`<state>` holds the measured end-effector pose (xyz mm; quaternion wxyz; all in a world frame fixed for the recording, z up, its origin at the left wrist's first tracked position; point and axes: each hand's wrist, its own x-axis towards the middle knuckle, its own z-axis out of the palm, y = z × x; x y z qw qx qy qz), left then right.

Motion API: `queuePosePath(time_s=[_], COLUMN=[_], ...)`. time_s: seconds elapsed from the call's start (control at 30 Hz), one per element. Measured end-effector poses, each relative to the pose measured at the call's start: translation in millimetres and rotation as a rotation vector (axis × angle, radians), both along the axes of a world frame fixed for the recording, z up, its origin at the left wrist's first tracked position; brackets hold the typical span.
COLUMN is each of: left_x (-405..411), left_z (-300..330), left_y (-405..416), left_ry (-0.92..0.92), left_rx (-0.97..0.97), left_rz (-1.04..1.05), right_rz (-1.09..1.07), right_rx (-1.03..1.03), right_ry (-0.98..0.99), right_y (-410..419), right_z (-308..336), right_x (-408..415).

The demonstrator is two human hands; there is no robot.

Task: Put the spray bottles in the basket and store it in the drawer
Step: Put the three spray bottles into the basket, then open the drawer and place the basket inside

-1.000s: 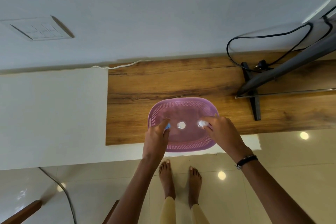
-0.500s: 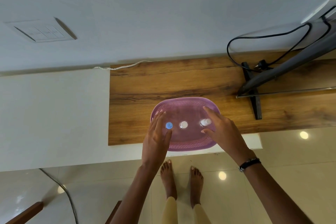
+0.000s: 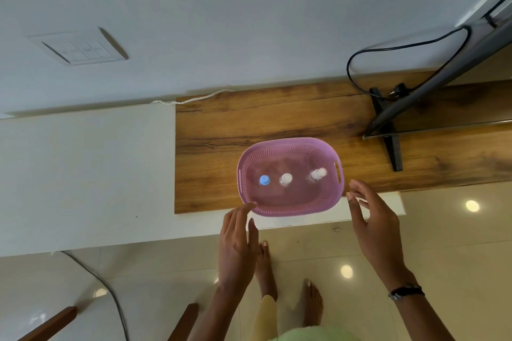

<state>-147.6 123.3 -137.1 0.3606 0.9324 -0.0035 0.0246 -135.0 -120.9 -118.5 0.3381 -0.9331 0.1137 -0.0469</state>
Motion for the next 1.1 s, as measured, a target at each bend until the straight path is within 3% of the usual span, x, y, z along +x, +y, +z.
queuePosePath(time_s=[0.23, 0.57, 0.87, 1.1], left_x=[-38, -103, -106, -82], left_z=[-8, -37, -82, -104], left_y=[-26, -97, -138, -135], left_ry=[0.04, 0.087, 0.246, 0.294], left_rx=[0.004, 0.078, 0.252, 0.279], left_rz=[-0.059, -0.178, -0.353, -0.319], right_rz=[0.012, -0.135, -0.372, -0.399], right_rx=[0.037, 0.151, 0.425, 0.508], right_ry=[0.069, 0.24, 0.451, 0.38], right_y=[-27, -107, -151, -157], right_z=[-19, -80, -139, -165], right_x=[-46, -104, -78, -49])
